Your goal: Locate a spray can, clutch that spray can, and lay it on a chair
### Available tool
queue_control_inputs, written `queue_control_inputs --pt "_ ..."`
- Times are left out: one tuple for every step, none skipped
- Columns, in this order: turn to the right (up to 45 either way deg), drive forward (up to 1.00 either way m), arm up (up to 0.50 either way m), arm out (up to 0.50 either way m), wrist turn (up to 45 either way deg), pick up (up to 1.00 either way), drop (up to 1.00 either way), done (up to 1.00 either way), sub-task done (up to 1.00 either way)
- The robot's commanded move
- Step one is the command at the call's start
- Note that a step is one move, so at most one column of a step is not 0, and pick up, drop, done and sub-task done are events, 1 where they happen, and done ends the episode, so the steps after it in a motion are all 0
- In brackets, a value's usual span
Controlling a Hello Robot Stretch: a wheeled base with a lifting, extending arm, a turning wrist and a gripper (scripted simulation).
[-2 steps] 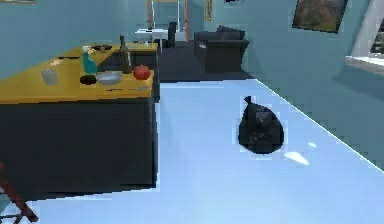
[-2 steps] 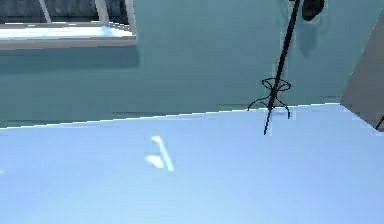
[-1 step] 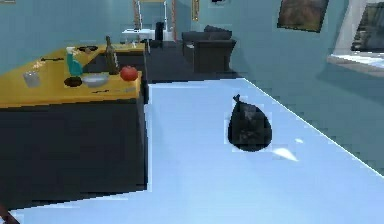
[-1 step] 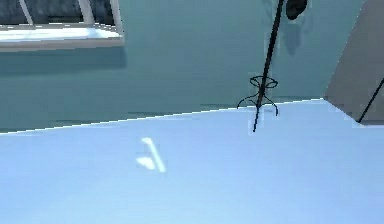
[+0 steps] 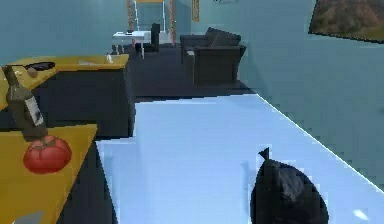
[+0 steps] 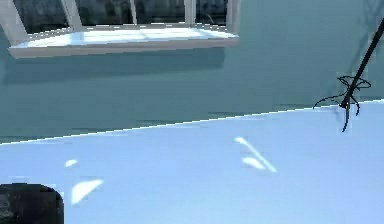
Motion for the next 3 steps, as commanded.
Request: queue_control_inputs --pt "0.0 0.25 0.0 0.0 0.0 0.0 0.0 0.0 0.0" --pt "-6.0 0.0 0.0 0.0 0.0 0.0 0.0 0.0 0.0" --pt "0.0 1.0 0.0 0.0 0.0 0.0 0.0 0.0 0.0"
